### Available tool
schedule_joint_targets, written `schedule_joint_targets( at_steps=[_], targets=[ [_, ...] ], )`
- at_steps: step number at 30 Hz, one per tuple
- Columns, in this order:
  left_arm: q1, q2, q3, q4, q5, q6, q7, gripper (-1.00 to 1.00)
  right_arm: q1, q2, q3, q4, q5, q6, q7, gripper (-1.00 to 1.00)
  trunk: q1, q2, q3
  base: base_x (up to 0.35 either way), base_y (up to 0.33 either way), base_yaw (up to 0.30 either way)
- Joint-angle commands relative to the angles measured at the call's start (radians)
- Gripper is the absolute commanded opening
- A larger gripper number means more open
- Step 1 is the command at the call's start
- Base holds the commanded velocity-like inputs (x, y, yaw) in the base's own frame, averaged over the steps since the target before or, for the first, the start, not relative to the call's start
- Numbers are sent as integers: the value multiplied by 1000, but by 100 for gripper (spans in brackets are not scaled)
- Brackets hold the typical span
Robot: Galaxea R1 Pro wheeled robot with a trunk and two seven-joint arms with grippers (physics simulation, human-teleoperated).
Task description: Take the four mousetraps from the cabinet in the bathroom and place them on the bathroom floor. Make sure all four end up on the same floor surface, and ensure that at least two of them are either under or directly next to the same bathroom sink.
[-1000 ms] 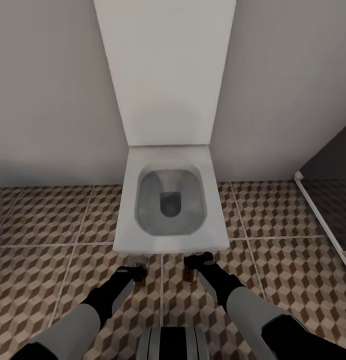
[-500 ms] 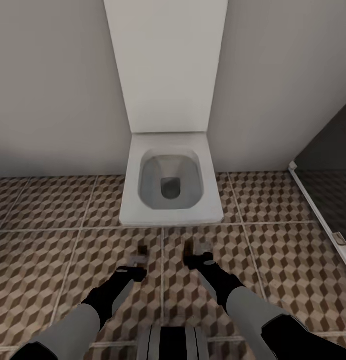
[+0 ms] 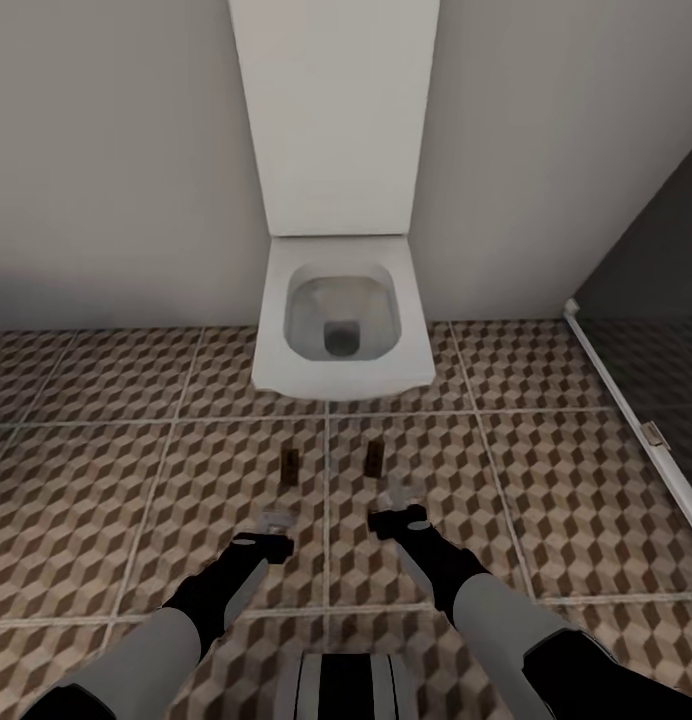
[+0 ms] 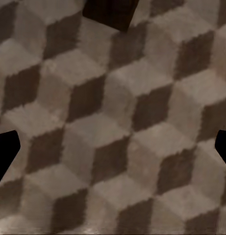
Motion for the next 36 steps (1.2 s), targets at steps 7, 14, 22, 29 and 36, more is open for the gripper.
schedule_joint_targets(
  at_steps=[7,14,22,29,36],
  targets=[
    [0,1,-8,-2,11,4,9,100,0,0,8,-1,-10,4,-8,100,-1,0,-1,-336,0,0],
    [0,1,-8,-2,11,4,9,100,0,0,8,-1,-10,4,-8,100,-1,0,-1,-336,0,0],
    [0,0,-12,-3,11,3,9,100,-1,0,8,-1,-10,4,-8,100,-1,0,-1,-237,0,0],
    [0,0,-18,-3,11,3,9,100,-1,0,8,-1,-10,4,-8,100,-1,0,-1,-39,0,0],
    [0,0,-21,-3,11,3,8,100,-1,0,8,-1,-10,4,-8,100,-1,0,-1,-7,0,0]
  ],
)
